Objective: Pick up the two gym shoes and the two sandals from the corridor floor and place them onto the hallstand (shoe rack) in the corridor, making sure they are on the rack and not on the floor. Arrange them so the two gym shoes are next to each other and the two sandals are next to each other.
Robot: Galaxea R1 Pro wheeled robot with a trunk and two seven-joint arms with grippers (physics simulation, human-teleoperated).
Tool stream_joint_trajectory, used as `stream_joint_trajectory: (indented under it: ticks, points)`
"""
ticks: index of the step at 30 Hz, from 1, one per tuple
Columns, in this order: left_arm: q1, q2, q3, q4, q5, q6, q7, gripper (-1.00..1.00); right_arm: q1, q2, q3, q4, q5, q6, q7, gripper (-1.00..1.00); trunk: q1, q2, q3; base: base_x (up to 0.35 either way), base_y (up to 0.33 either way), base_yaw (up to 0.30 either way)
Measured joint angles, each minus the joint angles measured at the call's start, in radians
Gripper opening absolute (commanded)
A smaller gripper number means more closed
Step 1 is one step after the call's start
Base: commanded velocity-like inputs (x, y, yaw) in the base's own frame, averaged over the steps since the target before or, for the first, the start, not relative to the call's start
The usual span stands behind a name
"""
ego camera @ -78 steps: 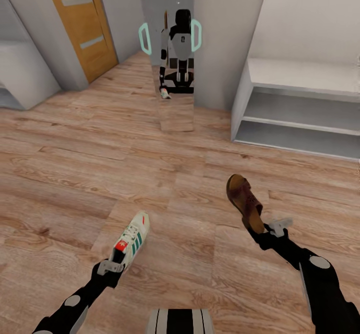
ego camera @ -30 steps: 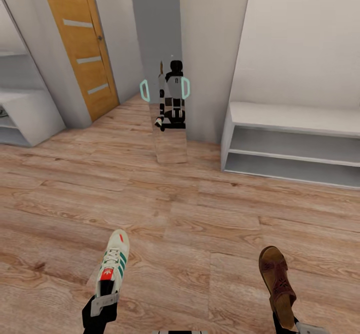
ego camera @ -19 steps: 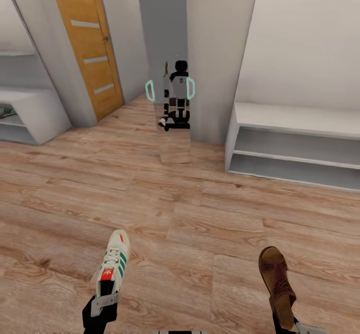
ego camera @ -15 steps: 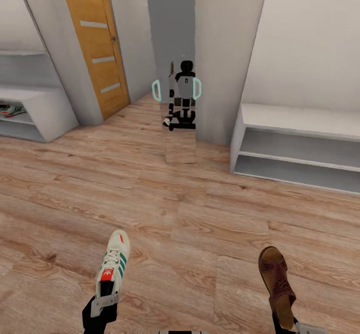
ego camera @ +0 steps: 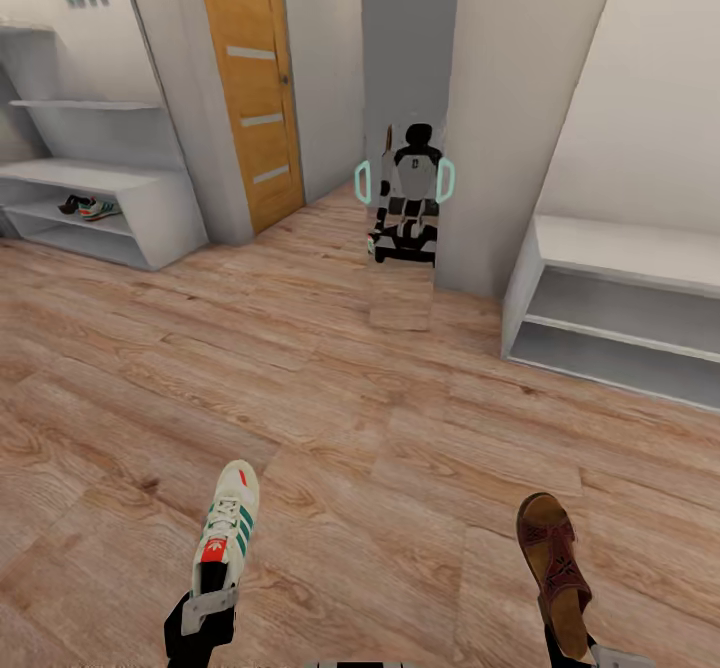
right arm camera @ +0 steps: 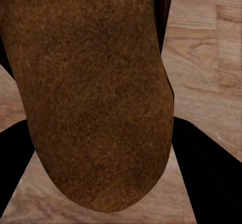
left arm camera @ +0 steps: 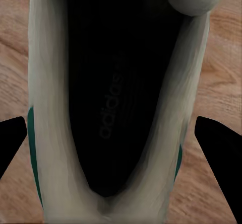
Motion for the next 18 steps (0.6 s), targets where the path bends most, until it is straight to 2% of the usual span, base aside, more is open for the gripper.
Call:
stream_joint_trajectory:
  ticks: [4,6,18]
  points:
    - [0.000,0.000,0.000,0.000,0.000,0.000,0.000,-1.00,0.000,0.000,0.000,0.000,0.000,0.000,0.000,-1.00,0.000,0.000,0.003,0.013,0.000,0.246]
    - [0.000,0.000,0.000,0.000,0.000,0.000,0.000,-1.00,0.000,0.000,0.001,0.000,0.000,0.000,0.000,-1.00,0.000,0.000,0.005,0.221,0.000,0.231]
    - [0.000,0.000,0.000,0.002,0.001,0.000,-0.001,-1.00,0.000,0.000,0.001,0.000,0.000,0.000,0.000,-1.00,-0.001,0.000,0.017,0.332,0.000,0.226]
